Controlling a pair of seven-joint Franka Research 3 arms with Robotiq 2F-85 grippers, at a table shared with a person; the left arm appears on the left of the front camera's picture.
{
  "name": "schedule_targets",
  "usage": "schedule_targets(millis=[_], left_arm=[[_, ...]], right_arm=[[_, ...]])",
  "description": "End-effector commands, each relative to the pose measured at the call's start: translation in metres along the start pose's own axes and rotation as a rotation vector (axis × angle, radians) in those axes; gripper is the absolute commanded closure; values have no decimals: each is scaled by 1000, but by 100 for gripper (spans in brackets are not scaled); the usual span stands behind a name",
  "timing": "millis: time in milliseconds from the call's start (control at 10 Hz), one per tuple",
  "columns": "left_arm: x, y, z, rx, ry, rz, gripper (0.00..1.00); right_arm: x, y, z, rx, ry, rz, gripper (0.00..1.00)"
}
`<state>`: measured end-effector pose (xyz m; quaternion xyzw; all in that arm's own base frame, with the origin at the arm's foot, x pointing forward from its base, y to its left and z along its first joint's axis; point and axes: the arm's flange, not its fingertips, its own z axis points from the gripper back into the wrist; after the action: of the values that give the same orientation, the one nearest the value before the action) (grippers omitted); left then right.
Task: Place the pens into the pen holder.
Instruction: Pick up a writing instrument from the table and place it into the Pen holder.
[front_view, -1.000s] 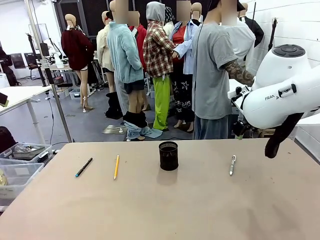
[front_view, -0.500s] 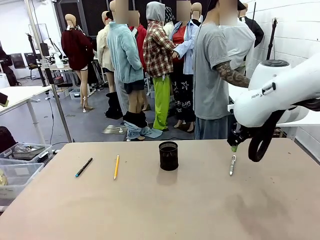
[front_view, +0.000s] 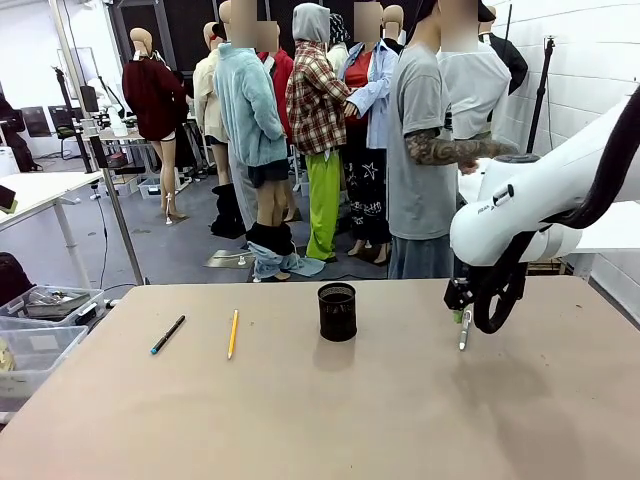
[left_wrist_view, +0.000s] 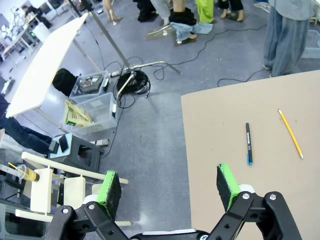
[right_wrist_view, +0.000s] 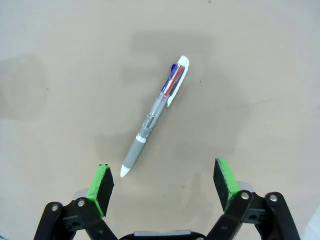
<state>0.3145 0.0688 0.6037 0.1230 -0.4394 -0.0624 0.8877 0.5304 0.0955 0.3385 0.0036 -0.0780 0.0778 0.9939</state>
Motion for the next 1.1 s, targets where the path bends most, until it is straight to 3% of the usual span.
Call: schedule_targets(millis=[0, 600, 700, 1000], left_arm=[[1, -1, -1, 10, -2, -4, 0], [1, -1, -1, 10, -2, -4, 0], [1, -1, -1, 10, -2, -4, 0], [1, -1, -1, 10, -2, -4, 0]], right_arm=[[10, 7, -16, -1, 25, -55, 0], [25, 10, -46, -55, 4, -170, 0], [25, 10, -46, -52, 0, -169, 9], [29, 12, -49, -30, 23, -148, 68]])
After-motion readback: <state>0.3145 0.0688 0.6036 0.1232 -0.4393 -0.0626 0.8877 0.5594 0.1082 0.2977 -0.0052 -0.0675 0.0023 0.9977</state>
